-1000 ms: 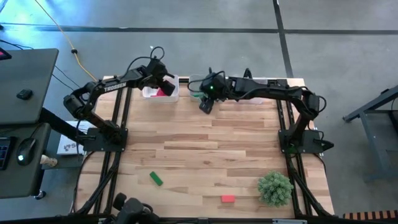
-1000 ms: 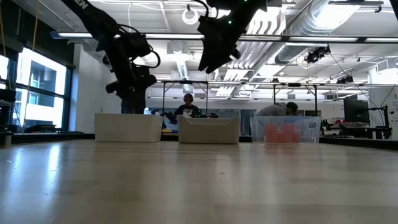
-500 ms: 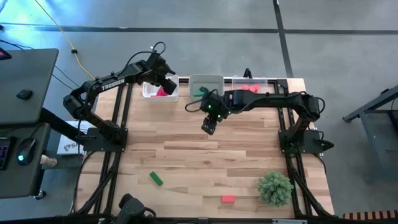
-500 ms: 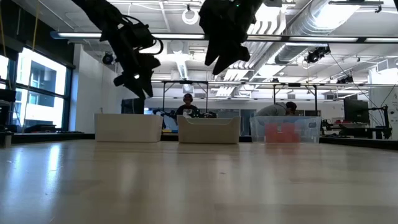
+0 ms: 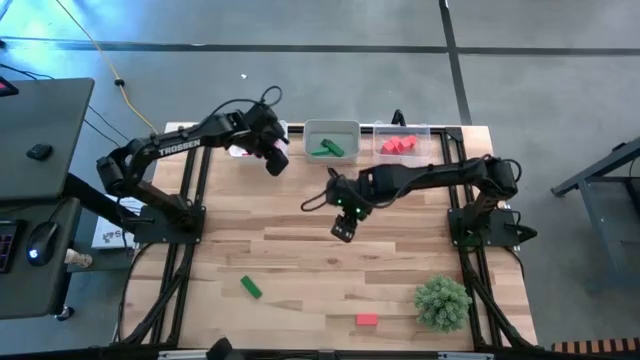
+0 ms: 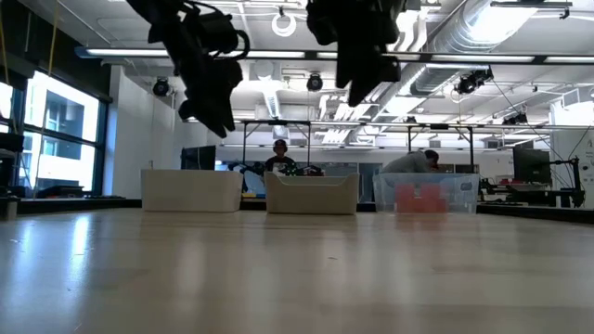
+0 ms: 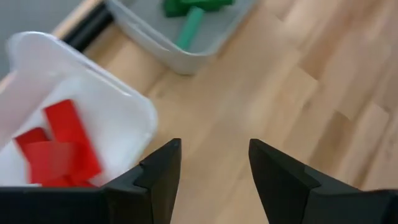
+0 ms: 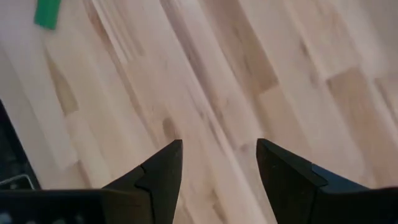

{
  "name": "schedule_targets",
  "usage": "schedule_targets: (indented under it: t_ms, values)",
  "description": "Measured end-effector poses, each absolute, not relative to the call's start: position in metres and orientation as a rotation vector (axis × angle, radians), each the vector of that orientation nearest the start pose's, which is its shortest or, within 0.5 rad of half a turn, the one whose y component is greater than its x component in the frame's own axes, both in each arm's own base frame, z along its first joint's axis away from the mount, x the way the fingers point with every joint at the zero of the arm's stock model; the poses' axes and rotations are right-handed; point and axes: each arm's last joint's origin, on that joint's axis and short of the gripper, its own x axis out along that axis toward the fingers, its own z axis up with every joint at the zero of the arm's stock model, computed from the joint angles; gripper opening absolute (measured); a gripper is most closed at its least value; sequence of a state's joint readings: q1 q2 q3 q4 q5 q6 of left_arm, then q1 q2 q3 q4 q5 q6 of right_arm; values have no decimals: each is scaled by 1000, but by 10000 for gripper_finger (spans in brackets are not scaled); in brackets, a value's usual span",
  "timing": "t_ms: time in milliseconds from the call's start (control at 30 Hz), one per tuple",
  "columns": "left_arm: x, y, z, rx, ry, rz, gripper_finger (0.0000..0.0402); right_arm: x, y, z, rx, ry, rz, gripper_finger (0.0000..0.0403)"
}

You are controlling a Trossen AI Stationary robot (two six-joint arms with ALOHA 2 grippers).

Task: Sort & place blocks by color
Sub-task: Put the orange block into the transparent bin

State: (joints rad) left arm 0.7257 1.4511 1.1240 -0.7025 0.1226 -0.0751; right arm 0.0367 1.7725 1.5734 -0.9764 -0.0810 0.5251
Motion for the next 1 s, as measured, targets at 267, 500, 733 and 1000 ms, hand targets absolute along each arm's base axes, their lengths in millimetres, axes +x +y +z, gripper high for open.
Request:
schedule_targets:
  t_ms: [267,500,733,1000]
  values:
    - [238,159,264,-482,943,499,179,347,56,279,495,1318,-207,223]
    - [247,144,265,-451,952,444,179,338,102,276,396,1347,-96,227]
    - [253,134,264,-457,959,422,179,332,152,267,254,1322,40,227]
    - [260,115,263,-449,987,373,179,330,196,246,116,1273,106,227]
